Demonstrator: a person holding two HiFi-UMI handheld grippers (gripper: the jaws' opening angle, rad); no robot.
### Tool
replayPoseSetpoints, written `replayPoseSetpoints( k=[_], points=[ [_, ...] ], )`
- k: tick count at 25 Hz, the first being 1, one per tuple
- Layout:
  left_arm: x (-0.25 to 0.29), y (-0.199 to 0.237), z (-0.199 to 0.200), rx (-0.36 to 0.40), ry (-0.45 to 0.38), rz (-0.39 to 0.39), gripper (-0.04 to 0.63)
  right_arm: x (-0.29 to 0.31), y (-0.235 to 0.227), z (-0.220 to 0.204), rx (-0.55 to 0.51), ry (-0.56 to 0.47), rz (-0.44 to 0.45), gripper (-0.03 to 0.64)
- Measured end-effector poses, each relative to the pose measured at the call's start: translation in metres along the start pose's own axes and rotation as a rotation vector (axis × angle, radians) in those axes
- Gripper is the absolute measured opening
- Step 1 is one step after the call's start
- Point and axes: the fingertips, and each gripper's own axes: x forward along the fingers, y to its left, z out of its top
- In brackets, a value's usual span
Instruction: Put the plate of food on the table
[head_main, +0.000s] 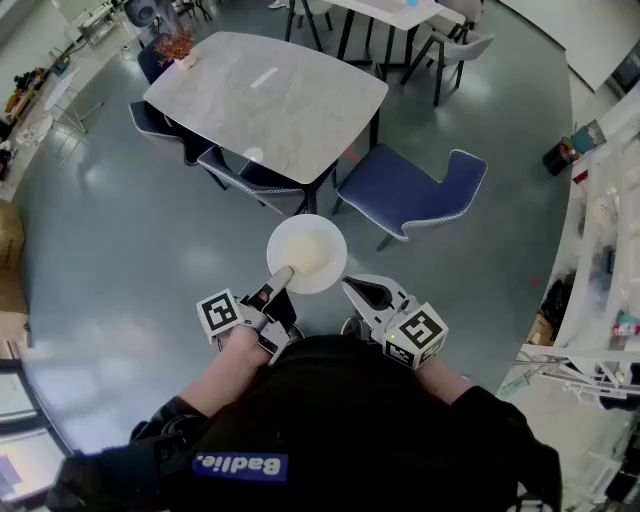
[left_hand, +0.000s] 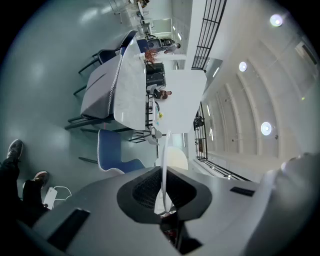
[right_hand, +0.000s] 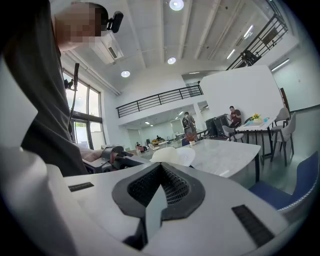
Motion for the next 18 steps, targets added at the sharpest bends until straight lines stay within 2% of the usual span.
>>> replayPoseSetpoints(
  k=[18],
  points=[
    [0.0007, 0.0005, 0.0015, -0.008, -0.016, 0.003, 0.023, -0.0008, -0.0059, 0.0006, 0.016, -0.021, 0.001, 0.011]
  ],
)
